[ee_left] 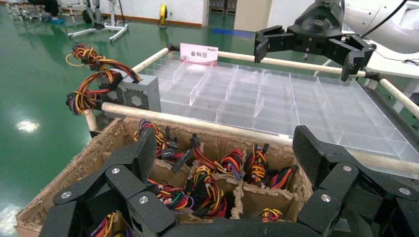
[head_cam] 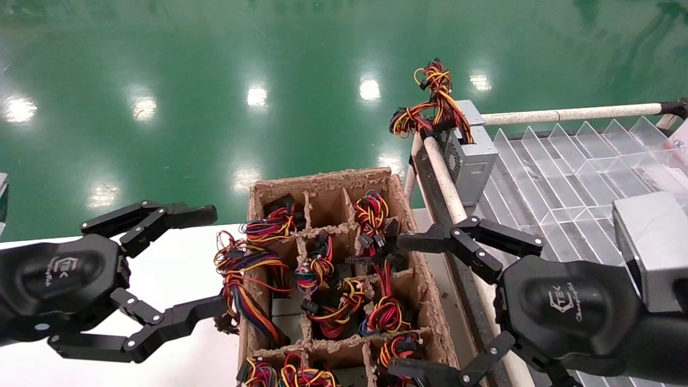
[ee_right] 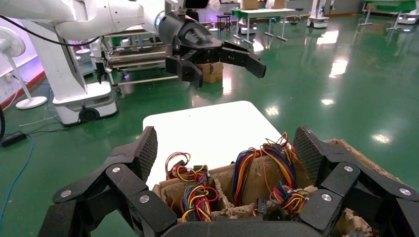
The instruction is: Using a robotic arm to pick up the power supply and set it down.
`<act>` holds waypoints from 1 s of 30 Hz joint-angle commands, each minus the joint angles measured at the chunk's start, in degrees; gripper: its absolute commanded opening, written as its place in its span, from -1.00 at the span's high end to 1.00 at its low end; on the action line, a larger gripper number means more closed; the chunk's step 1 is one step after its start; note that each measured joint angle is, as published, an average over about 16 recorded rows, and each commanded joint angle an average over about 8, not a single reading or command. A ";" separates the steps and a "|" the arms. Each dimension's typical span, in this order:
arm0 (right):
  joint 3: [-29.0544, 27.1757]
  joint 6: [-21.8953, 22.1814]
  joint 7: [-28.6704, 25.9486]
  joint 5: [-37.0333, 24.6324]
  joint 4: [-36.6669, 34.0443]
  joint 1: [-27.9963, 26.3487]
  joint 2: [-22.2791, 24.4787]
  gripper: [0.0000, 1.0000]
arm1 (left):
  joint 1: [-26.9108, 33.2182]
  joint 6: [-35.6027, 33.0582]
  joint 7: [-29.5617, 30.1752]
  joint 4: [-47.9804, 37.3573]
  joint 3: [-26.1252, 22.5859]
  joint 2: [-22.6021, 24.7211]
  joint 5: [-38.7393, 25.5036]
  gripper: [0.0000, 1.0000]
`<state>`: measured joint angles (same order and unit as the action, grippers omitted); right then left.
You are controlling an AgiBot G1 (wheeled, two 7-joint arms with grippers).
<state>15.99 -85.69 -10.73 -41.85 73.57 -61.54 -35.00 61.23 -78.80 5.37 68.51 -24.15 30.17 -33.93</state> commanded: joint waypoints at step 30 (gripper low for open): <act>0.09 0.15 -0.06 -0.18 -0.15 -0.18 -0.10 -1.00 | 0.00 0.00 0.00 0.00 0.00 0.00 0.00 -1.00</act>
<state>16.08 -85.55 -10.79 -42.03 73.42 -61.71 -35.10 61.23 -78.80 5.37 68.51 -24.15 30.17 -33.93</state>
